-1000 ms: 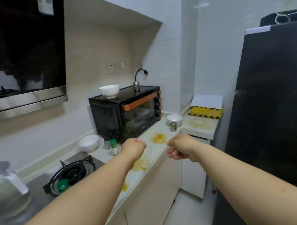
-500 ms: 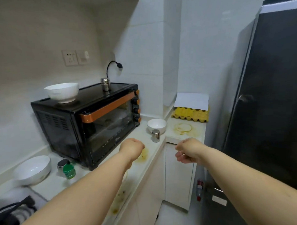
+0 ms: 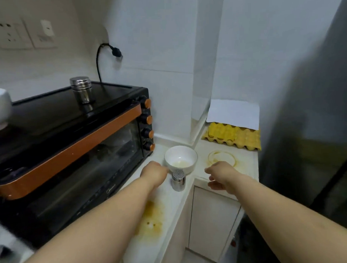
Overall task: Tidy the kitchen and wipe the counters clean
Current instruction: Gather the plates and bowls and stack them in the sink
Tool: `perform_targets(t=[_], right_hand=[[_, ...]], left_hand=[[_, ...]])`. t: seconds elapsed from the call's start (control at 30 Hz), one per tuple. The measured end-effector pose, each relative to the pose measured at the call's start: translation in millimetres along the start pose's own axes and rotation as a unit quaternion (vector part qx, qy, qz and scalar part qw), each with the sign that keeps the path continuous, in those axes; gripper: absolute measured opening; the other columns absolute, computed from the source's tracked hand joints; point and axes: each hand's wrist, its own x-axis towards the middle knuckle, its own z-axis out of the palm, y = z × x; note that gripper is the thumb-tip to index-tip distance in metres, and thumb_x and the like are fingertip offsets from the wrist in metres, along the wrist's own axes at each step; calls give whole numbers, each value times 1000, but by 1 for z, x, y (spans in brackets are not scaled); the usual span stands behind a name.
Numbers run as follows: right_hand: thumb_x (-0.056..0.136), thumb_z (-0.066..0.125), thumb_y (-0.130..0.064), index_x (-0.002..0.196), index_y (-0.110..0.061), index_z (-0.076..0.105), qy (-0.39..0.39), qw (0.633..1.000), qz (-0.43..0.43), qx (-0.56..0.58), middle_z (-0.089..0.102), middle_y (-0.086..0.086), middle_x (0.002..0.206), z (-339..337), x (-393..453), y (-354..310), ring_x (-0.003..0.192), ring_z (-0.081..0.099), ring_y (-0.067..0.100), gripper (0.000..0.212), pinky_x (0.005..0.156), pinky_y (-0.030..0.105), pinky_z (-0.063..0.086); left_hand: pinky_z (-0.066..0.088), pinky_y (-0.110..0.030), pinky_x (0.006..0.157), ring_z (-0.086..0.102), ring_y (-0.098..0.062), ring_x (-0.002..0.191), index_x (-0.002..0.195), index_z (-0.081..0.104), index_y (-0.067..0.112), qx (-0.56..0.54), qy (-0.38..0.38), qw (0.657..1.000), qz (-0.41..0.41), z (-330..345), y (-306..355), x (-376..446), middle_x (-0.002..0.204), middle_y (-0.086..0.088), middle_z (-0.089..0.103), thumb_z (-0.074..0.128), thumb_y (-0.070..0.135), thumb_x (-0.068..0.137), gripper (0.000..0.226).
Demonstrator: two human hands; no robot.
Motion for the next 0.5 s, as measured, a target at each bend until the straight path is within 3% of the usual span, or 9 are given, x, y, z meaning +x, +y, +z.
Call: perform_targets(t=[0.13, 0.27, 0.37, 0.5], right_hand=[[95, 53, -16, 106, -2, 51, -47, 998, 29, -23, 52, 17, 99, 16, 87, -12, 75, 57, 29, 18, 57, 31, 50], [97, 51, -18, 105, -1, 50, -73, 995, 52, -35, 52, 15, 86, 33, 144, -21, 59, 54, 25, 18, 50, 28, 47], [97, 46, -12, 108, 1, 46, -90, 992, 76, -52, 56, 21, 88, 43, 175, -21, 54, 55, 27, 17, 40, 25, 45], [93, 35, 3, 104, 2, 42, -97, 990, 66, -77, 59, 27, 82, 49, 193, -23, 58, 61, 34, 13, 45, 34, 53]], left_hand=[[39, -29, 69, 53, -29, 83, 98, 57, 4, 13, 1, 999, -52, 20, -1, 65, 96, -19, 60, 55, 18, 89, 16], [38, -27, 64, 58, -32, 86, 113, 55, 2, 0, -1, 996, -93, 32, -3, 118, 97, -18, 59, 53, 22, 87, 33], [45, -32, 75, 57, -35, 107, 121, 51, 3, -5, -25, 993, -113, 45, -6, 150, 114, -18, 58, 51, 25, 90, 37], [50, -40, 87, 57, -40, 110, 123, 53, 3, 6, -53, 992, -118, 58, -9, 166, 118, -21, 59, 48, 16, 90, 36]])
